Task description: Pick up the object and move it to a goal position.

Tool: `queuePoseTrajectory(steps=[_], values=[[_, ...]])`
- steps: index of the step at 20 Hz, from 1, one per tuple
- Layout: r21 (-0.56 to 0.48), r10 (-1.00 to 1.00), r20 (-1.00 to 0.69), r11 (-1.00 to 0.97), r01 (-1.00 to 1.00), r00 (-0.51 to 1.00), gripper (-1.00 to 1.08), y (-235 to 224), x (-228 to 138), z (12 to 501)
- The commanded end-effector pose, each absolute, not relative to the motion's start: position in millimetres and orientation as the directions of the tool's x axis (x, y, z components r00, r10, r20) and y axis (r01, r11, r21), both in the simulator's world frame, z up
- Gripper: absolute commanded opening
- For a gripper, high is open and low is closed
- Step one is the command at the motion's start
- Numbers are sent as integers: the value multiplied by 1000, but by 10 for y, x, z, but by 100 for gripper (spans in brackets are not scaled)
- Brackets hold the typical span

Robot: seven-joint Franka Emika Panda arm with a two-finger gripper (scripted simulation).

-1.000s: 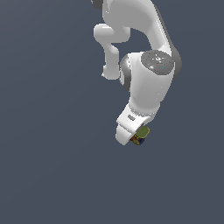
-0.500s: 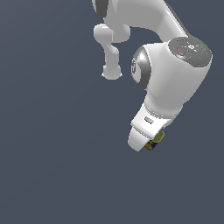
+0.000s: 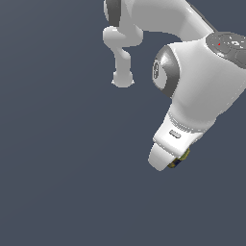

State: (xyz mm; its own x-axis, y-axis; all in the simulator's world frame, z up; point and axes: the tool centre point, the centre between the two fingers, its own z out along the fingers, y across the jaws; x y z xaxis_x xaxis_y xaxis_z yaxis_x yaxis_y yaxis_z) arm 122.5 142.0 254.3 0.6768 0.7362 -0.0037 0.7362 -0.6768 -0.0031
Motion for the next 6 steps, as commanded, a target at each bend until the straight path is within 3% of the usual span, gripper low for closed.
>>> queuePoseTrajectory(steps=[1, 6], values=[[0, 736, 0, -677, 736, 677, -100, 1440, 1254, 2593], [0, 736, 0, -677, 736, 677, -100, 1451, 1268, 2605]])
